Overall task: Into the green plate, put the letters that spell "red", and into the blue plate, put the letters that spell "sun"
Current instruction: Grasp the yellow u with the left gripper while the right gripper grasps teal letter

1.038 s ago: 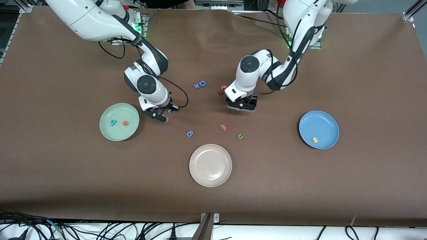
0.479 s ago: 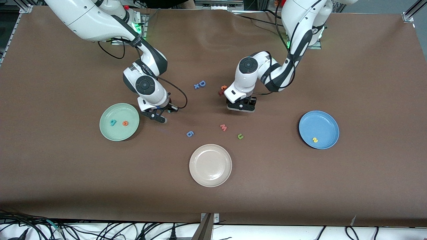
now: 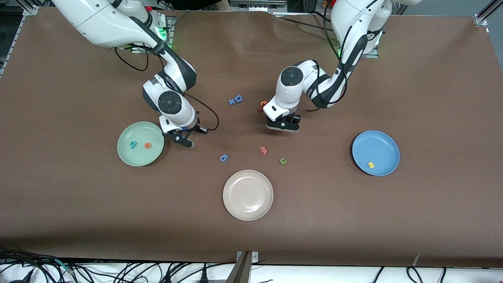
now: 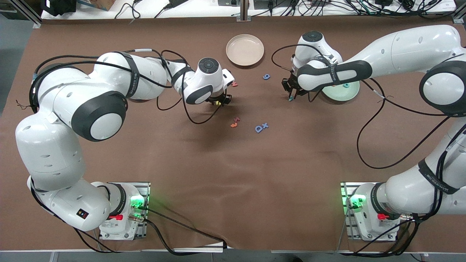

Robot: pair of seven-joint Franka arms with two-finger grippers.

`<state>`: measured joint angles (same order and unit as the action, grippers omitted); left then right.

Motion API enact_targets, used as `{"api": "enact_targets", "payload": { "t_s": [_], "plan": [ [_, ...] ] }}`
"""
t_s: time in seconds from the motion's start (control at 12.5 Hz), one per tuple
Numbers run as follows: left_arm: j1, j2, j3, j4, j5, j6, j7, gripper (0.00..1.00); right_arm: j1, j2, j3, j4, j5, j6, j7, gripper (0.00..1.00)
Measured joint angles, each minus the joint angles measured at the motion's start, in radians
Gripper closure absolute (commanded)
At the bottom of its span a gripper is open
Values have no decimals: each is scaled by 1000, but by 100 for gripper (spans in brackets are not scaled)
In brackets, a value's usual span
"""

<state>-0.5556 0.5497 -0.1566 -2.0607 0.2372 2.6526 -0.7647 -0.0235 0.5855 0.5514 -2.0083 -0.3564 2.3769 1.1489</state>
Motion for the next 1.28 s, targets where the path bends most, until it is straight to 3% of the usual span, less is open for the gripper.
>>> {"api": "enact_targets", "payload": {
  "t_s": [0.48, 0.72, 1.12, 1.28],
  "plan": [
    [0, 0, 0, 2, 0, 0, -2, 60, 1, 22, 0, -1, 0, 31, 0, 74],
    [-1, 0, 0, 2, 0, 0, -3, 70, 1, 22, 0, -1, 0, 33, 0, 73],
    [-1, -1, 0, 3, 1, 0, -11, 79, 1, 22, 0, -1, 0, 33, 0, 71],
    [-1, -1, -1, 3, 9, 0, -12, 84, 1, 22, 0, -1, 0, 33, 0, 62]
  ]
}}
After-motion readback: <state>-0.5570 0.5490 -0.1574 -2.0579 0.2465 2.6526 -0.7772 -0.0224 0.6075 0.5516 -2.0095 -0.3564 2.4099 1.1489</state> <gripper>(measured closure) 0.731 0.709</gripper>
